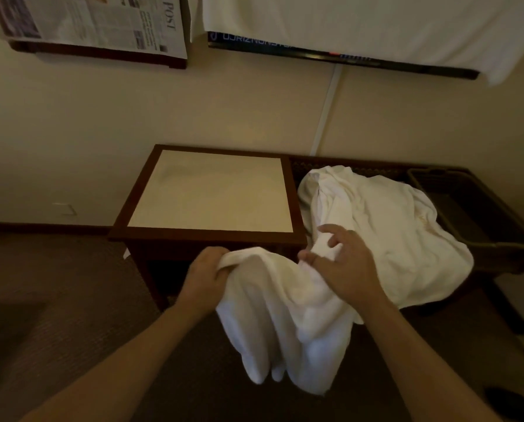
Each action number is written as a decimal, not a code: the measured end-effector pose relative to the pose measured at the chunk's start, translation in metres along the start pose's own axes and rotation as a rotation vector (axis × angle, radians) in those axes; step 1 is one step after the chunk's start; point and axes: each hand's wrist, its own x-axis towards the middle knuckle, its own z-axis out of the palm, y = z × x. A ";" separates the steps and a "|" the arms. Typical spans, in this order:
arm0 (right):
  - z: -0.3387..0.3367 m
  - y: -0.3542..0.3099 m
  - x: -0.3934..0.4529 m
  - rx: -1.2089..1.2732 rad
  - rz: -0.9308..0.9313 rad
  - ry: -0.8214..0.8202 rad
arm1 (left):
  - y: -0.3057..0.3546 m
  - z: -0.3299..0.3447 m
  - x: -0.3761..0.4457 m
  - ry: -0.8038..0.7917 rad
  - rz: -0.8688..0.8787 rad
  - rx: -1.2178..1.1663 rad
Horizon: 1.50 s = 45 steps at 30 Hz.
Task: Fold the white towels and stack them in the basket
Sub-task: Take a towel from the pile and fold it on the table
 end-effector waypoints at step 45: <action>0.012 -0.028 0.053 0.544 0.025 0.065 | -0.144 -0.072 -0.006 0.028 -0.149 0.195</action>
